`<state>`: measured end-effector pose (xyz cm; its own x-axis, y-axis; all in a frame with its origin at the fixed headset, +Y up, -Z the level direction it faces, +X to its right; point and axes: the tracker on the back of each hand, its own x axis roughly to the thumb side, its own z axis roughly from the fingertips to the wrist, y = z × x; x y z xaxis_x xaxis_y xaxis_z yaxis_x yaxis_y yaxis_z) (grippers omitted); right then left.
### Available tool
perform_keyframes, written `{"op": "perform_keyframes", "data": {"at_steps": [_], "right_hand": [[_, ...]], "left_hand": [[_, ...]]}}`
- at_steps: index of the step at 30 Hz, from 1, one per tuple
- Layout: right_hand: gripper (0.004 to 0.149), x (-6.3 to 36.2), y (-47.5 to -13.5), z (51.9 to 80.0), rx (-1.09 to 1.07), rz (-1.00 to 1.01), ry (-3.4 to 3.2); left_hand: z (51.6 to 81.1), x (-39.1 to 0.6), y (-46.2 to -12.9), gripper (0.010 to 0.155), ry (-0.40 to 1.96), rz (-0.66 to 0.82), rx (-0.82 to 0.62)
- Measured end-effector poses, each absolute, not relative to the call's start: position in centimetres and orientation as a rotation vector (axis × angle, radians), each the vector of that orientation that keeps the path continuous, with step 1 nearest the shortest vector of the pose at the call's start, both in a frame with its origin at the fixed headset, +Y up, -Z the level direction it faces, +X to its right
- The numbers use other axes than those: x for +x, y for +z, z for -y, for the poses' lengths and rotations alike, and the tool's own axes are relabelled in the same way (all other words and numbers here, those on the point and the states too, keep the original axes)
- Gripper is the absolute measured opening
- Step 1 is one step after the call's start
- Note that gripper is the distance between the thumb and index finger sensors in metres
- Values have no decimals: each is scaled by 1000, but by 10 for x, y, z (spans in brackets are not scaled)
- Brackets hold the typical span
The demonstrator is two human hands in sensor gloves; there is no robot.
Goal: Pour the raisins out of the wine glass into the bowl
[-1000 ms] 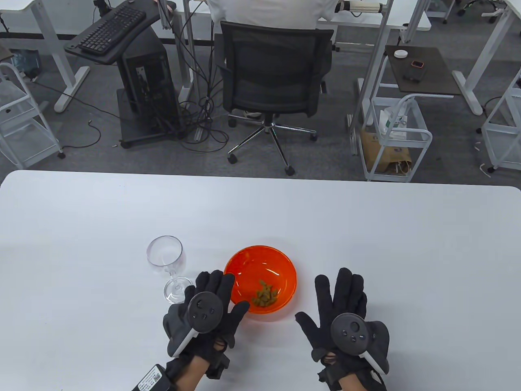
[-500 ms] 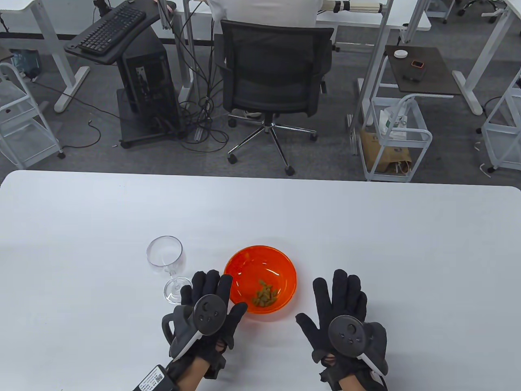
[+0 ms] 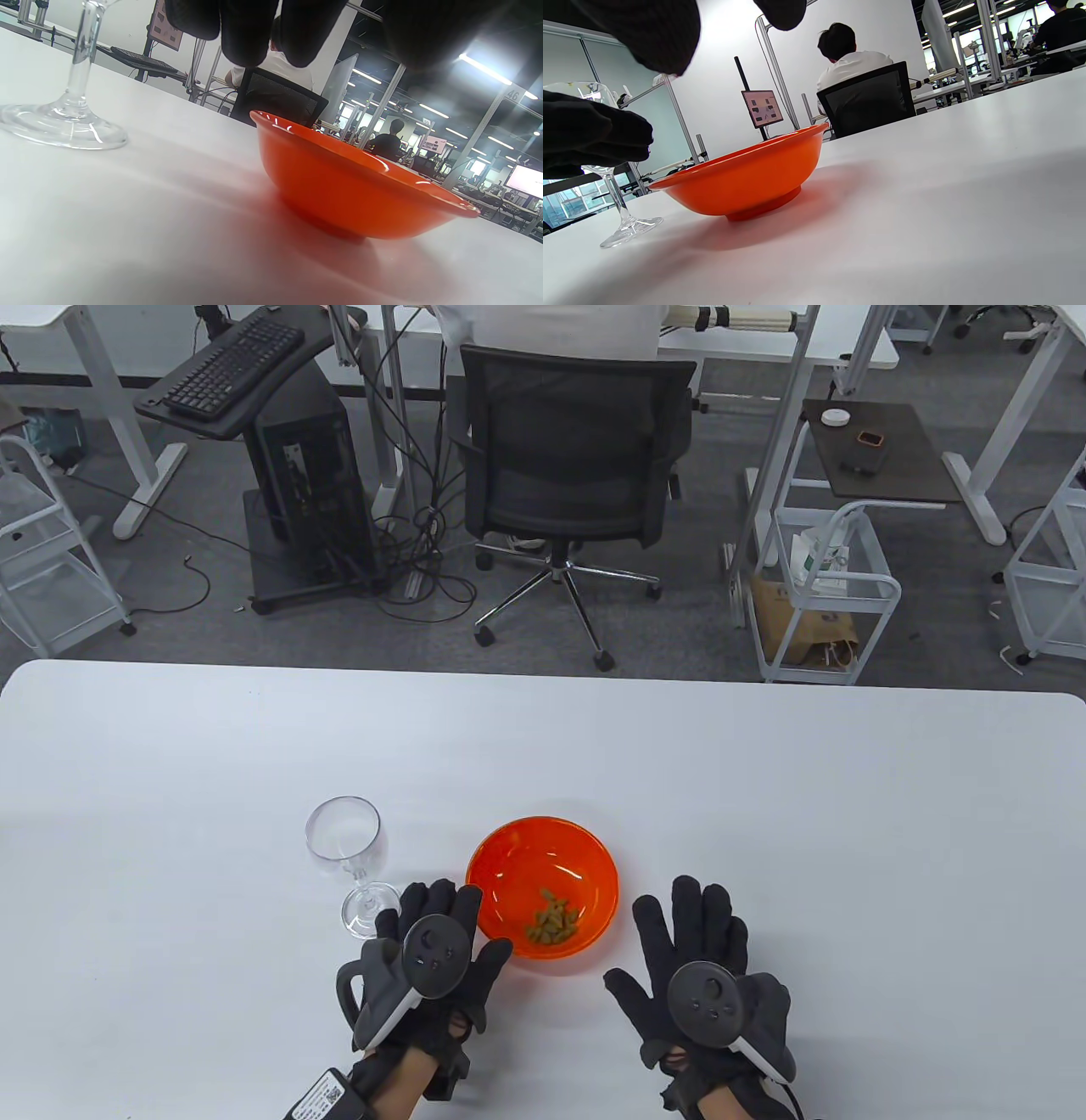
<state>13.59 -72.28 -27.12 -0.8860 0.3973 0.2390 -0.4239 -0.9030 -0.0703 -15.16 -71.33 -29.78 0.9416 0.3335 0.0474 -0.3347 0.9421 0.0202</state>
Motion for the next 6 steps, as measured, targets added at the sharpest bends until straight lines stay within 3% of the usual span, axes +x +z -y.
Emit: {"op": "perform_keyframes", "data": {"at_steps": [6], "right_hand": [[79,129,-273,726,327,133,2712]], "left_hand": [[708,-151,-294,74,327,1,25]]}}
